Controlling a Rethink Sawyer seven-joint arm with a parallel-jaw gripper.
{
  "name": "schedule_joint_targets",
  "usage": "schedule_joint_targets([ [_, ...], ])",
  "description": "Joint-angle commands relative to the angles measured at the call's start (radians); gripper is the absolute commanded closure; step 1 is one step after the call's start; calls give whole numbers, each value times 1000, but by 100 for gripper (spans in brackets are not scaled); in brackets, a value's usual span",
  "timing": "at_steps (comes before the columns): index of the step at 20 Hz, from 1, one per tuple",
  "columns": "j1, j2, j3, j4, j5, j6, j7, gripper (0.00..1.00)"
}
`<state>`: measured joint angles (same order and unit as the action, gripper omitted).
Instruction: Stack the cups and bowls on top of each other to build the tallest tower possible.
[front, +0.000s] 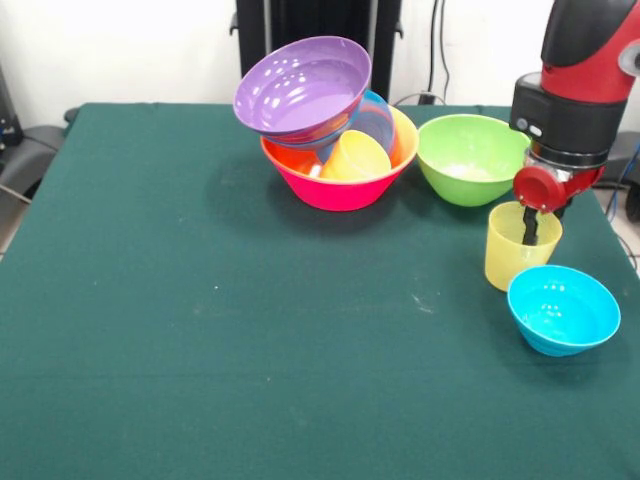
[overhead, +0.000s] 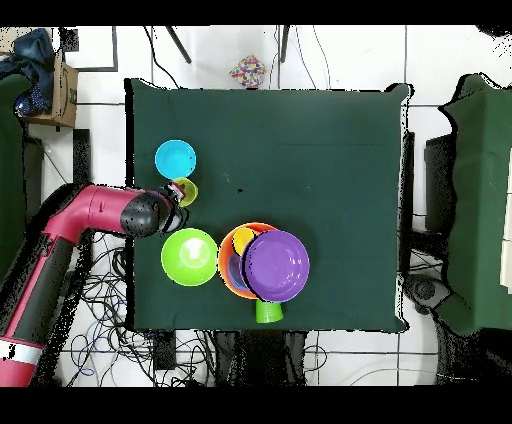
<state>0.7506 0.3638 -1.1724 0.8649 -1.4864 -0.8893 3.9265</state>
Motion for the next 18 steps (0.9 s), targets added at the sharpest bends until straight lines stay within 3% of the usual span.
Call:
schedule_joint_targets([
  [1, -30, 26, 99, -101, 42, 91, 34, 0],
  [2, -31, 25, 100, -102, 47, 88, 38, 0],
  [3, -34, 18, 104, -100, 67, 94, 28, 100],
  [14, -44, -23, 89, -83, 24, -27, -5, 100],
  [18, -50, -84, 73, -45, -17, -127, -36, 100],
])
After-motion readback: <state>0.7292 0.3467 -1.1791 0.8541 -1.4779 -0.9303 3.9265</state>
